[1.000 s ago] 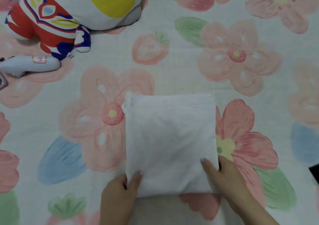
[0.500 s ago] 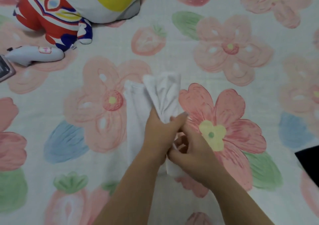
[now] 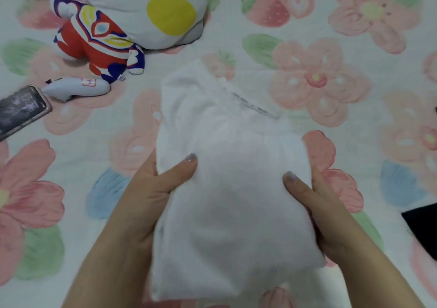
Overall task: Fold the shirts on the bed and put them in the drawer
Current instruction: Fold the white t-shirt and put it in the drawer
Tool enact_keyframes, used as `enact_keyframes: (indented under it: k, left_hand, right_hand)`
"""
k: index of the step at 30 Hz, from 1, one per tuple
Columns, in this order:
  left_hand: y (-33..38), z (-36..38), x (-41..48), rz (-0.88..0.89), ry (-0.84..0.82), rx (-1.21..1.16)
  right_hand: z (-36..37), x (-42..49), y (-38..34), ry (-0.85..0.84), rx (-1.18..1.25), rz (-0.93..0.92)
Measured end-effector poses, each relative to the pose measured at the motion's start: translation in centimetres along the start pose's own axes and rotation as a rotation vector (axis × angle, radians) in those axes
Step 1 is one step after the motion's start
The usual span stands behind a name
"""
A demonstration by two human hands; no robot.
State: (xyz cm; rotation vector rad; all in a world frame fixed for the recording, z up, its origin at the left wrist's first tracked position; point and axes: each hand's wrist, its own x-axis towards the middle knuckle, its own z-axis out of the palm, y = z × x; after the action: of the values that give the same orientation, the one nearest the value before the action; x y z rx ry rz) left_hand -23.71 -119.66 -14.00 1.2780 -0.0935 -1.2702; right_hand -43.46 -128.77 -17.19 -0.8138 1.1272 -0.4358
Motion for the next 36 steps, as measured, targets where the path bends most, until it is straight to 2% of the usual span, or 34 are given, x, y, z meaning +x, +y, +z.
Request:
enact_keyframes:
  k: [2, 4, 6, 8, 10, 12, 15, 17, 20, 23, 25, 28, 30, 33, 36]
  left_hand:
    - [-0.1, -2.8, 0.4, -0.048, 0.055, 0.032]
    - [-1.8, -5.6, 1.7, -0.084, 0.212, 0.159]
    - [-4.5, -8.3, 2.7, -0.058, 0.350, 0.537]
    - [-7.0, -10.1, 3.1, 0.049, 0.444, 0.922]
    - [-8.8, -10.8, 3.3, 0.133, 0.501, 1.067]
    - [-9.5, -10.4, 3.9, 0.142, 0.558, 1.125]
    - [-9.7, -9.4, 5.2, 0.117, 0.640, 1.050]
    - [-9.5, -8.8, 6.0, 0.056, 0.693, 0.905]
    - [-9.2, -8.6, 6.5, 0.075, 0.698, 0.931]
    - [-8.8, -9.1, 6.2, 0.152, 0.692, 0.924]
    - [-9.0, -9.5, 5.8, 0.143, 0.692, 0.909]
    - [-10.2, -9.4, 4.8, 0.054, 0.666, 0.837]
    - [-9.7, -9.1, 5.1, 0.081, 0.644, 0.714]
    - [-7.9, -9.3, 7.3, 0.146, 0.625, 0.606]
    - [-6.5, -9.6, 10.0, 0.149, 0.593, 0.599]
  right_hand:
    - [0.2, 0.4, 0.4, -0.053, -0.027, 0.008]
    - [1.0, 1.7, 2.2, 0.021, -0.151, 0.020]
    - [1.7, 3.1, 4.7, 0.131, -0.393, 0.023]
    - [1.8, 4.1, 6.8, 0.256, -0.678, -0.009]
    - [1.8, 4.6, 8.0, 0.325, -0.787, -0.102]
    - [1.8, 5.1, 8.5, 0.369, -0.838, -0.172]
    - [2.2, 5.9, 8.4, 0.410, -0.763, -0.164]
    - [2.6, 6.4, 8.2, 0.402, -0.545, -0.029]
    - [2.6, 6.9, 8.1, 0.388, -0.406, 0.095]
    - [2.2, 7.0, 7.5, 0.374, -0.413, -0.024]
    - [1.9, 7.0, 7.5, 0.404, -0.457, -0.081]
    - [2.2, 6.6, 8.4, 0.389, -0.403, 0.024]
    - [2.4, 7.0, 7.7, 0.392, -0.276, 0.080]
    - [2.3, 9.1, 5.8, 0.413, -0.192, 0.082]
    - [2.8, 10.9, 4.3, 0.358, -0.260, 0.021]
